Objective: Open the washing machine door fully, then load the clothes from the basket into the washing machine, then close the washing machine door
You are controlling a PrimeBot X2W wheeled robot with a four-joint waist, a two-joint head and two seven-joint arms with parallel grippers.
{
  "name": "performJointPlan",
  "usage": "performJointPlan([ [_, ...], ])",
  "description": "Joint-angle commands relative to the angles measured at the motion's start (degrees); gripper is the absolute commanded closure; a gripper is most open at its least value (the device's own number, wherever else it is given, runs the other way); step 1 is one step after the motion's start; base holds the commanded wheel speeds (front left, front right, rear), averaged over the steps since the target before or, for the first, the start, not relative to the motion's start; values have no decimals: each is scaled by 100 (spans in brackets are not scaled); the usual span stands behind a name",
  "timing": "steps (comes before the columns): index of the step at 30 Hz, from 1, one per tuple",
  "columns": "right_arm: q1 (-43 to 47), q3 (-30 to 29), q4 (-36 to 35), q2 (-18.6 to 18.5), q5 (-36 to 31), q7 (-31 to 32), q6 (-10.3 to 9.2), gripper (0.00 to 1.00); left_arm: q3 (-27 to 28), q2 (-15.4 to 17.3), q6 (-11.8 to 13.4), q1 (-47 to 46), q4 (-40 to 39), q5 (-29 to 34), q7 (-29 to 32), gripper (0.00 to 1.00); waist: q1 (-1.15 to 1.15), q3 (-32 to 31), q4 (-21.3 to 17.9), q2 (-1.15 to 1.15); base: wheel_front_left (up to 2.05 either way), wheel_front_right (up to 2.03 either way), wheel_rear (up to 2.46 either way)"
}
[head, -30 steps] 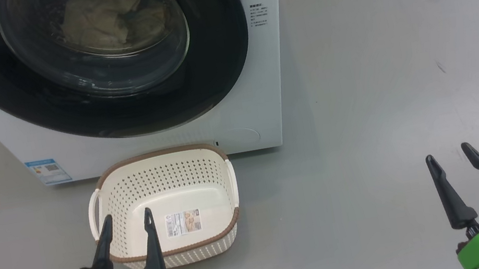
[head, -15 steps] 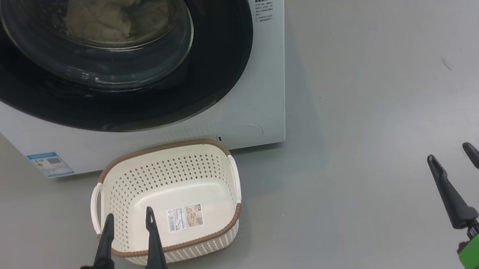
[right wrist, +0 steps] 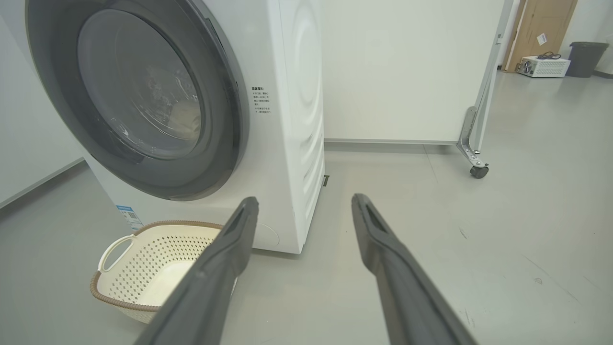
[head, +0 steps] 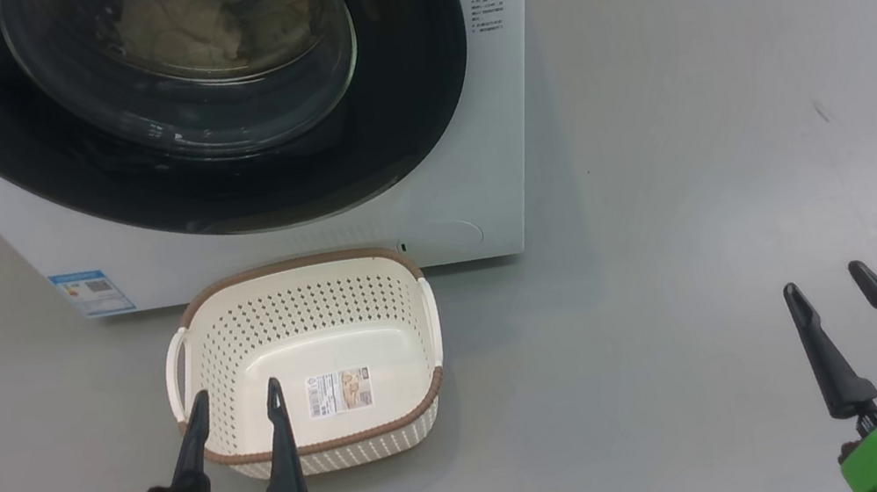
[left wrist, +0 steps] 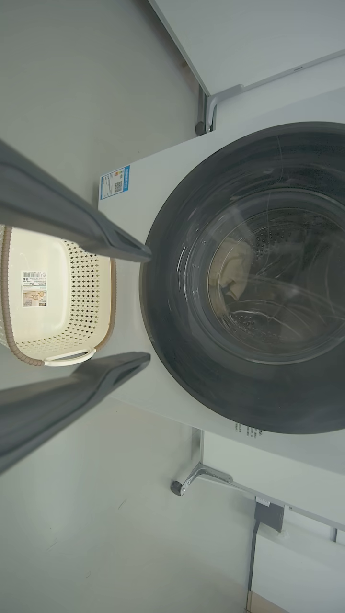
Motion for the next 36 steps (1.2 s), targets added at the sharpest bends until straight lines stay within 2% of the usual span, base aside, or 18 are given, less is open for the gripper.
performJointPlan([
  [1,-195,95,-169,-67,-21,-13,-22,0,186,119,55,-174,-194,-29,-31,0,-1,-3,4,0,0,0,0],
  [9,-186,95,-149,-67,-7,7,-22,0,150,142,88,-185,-178,-31,-40,0,-1,-10,25,0,0,0,0],
  [10,-188,92,-149,-67,-1,10,-22,100,145,148,94,-192,-181,-24,-43,100,-1,-3,29,0,0,0,0],
  [11,1,1,60,2,0,8,0,100,-38,21,58,3,49,-4,-7,100,0,-6,28,0,0,0,0],
  [14,48,45,379,58,2,9,0,100,-87,-39,58,128,325,-6,-4,100,0,-6,29,0,0,0,0],
  [36,-185,135,570,-32,1512,167,-4,100,293,-86,-172,104,349,-1353,265,100,0,-65,68,0,0,0,0],
])
